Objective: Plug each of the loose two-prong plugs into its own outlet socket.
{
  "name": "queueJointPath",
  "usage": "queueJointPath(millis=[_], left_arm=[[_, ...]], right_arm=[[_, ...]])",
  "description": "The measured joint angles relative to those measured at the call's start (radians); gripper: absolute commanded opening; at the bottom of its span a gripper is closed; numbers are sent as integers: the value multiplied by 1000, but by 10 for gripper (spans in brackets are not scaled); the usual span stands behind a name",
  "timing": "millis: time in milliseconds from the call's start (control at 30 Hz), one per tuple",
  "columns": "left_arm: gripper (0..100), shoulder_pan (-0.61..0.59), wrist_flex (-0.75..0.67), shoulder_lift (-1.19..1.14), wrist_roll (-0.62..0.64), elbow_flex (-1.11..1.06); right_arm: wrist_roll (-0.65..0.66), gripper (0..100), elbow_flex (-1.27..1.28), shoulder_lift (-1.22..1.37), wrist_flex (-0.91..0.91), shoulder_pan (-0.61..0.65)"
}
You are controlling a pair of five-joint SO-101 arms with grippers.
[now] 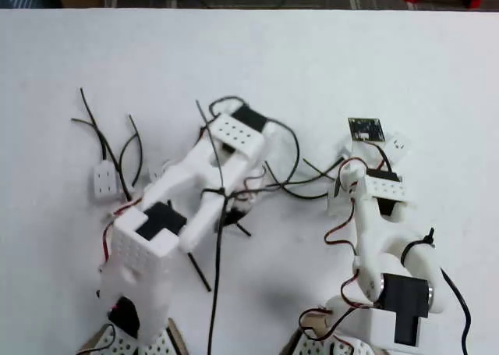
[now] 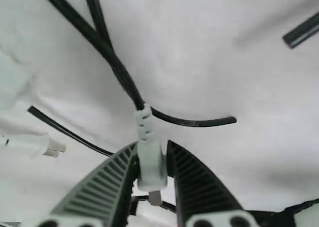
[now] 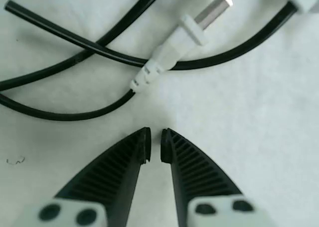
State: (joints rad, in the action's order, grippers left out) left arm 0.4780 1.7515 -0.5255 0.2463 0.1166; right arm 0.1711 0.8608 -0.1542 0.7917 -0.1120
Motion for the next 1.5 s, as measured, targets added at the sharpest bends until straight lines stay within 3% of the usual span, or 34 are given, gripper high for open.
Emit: queueJointPath(millis=[233, 567, 767, 1133, 1500], left_arm=[[23, -61, -40, -28, -242, -173], [26, -107, -130, -32, -368, -193], [105, -110, -130, -32, -382, -186], [113, -126, -152, -32, -377, -153], [146, -147, -245, -31, -227, -98]], right_arm=[[0, 49, 0, 0, 0, 0], [0, 49, 0, 0, 0, 0], [0, 49, 0, 0, 0, 0], [28, 49, 0, 0, 0, 26], [55, 50, 0, 0, 3, 40]])
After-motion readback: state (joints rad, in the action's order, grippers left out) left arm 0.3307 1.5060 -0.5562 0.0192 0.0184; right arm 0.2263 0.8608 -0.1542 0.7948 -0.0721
